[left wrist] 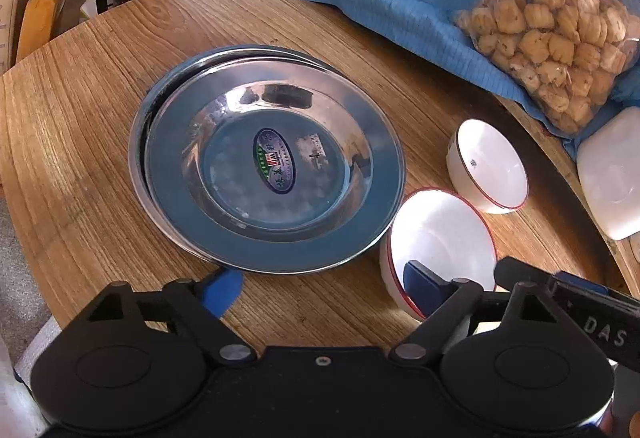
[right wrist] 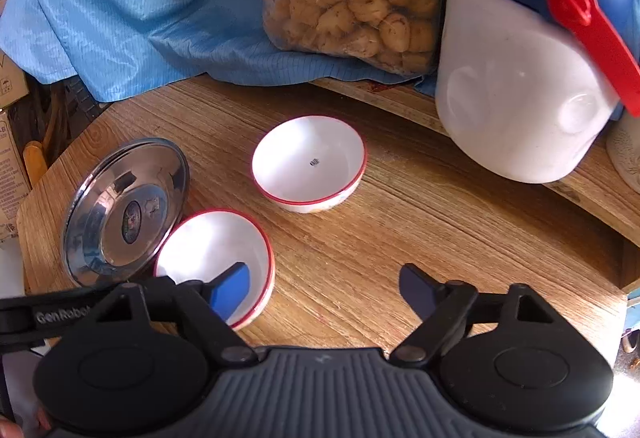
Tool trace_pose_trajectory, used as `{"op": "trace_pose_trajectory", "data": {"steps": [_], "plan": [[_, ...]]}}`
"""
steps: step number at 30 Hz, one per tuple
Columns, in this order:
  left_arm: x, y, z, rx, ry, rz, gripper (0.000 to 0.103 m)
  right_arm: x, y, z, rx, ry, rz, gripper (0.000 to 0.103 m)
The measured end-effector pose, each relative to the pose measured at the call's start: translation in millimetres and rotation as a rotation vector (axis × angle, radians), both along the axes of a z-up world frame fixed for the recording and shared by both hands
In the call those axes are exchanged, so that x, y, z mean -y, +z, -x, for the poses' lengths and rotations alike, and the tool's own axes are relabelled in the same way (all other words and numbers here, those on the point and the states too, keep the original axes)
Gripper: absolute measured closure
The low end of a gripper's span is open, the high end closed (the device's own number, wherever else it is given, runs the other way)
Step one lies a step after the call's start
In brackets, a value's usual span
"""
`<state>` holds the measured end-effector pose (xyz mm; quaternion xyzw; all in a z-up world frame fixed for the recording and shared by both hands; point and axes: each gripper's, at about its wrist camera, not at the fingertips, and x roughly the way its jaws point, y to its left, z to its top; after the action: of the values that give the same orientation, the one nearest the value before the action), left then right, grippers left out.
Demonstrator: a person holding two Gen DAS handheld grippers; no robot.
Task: Organize plates and bowls
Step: 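Move both grippers to the larger white red-rimmed bowl, then close both grippers on the white bowl rim and lift it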
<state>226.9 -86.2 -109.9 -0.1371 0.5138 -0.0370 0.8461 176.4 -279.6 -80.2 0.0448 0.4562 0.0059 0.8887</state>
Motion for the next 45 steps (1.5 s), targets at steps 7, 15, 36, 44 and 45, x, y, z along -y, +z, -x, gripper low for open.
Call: {"op": "trace_pose_trajectory", "data": {"steps": [7,15,36,44,45], "plan": [[6,-2,1,0.007,-0.05,-0.023,0.019,-6,-5,-10,-0.02,0.012,0.027,0.034],[9,-2,3,0.016,-0.08,0.005,0.033,-17,-13,-13,-0.047,0.039,-0.002,0.061],[15,-3,5,0.058,-0.176,0.109,0.085,-21,-14,-7,-0.04,0.1,-0.053,0.092],[16,14,16,0.149,-0.223,0.092,0.085,-19,9,8,0.05,0.123,-0.025,0.093],[16,17,17,0.166,-0.231,0.096,0.085,-17,11,10,0.059,0.117,-0.027,0.093]]}}
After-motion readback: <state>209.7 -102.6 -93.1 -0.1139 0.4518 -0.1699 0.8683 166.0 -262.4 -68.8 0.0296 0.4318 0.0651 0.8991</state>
